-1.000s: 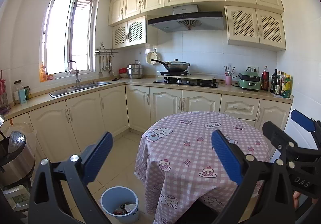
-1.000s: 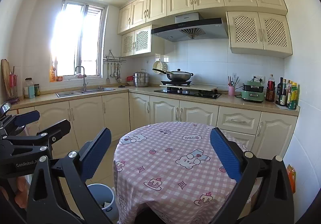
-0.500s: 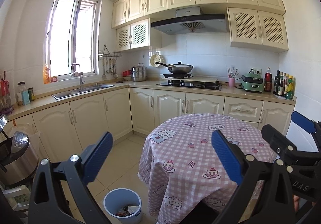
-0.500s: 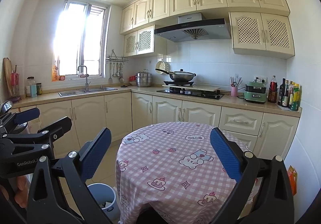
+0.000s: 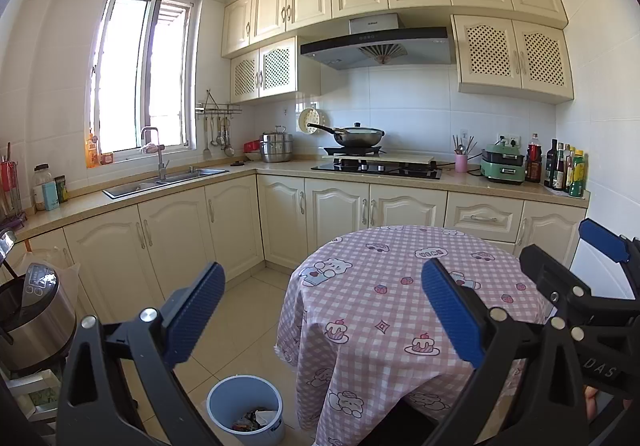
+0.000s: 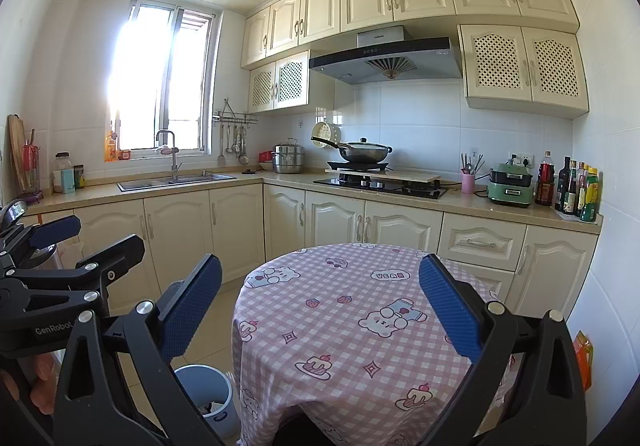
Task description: Collect trash
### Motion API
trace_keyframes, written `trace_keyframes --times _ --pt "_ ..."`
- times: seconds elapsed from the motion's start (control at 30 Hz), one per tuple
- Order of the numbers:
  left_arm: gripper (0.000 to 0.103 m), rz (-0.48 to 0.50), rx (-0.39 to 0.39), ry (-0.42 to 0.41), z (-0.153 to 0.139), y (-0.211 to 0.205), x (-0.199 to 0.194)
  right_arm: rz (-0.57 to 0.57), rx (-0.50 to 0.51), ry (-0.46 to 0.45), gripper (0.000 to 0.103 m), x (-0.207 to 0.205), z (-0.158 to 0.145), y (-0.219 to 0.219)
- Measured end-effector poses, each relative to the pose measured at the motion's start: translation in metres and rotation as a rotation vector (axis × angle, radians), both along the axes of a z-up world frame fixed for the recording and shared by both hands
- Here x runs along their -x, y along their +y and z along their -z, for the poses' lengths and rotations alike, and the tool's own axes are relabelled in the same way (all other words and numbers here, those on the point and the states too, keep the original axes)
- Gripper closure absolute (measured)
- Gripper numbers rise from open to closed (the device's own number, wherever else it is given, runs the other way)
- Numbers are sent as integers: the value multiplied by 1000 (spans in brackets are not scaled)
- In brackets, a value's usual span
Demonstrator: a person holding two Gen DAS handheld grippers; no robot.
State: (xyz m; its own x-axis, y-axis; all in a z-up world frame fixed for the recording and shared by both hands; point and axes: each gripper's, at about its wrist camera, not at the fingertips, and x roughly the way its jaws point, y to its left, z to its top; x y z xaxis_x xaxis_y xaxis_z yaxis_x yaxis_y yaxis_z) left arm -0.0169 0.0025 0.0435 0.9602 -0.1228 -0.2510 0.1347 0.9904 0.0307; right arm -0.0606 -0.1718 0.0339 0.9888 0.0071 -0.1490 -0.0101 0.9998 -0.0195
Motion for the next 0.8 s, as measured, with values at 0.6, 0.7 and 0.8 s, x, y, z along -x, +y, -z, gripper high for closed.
trace_keyframes --times 0.6,0.7,0.8 --pt "6 2 1 5 0 2 -1 -4 -1 2 8 1 -2 -1" --pt "6 4 2 3 0 1 0 -3 0 3 8 0 -2 -2" --pt "6 4 2 3 1 1 0 -4 0 7 8 -1 -2 -3"
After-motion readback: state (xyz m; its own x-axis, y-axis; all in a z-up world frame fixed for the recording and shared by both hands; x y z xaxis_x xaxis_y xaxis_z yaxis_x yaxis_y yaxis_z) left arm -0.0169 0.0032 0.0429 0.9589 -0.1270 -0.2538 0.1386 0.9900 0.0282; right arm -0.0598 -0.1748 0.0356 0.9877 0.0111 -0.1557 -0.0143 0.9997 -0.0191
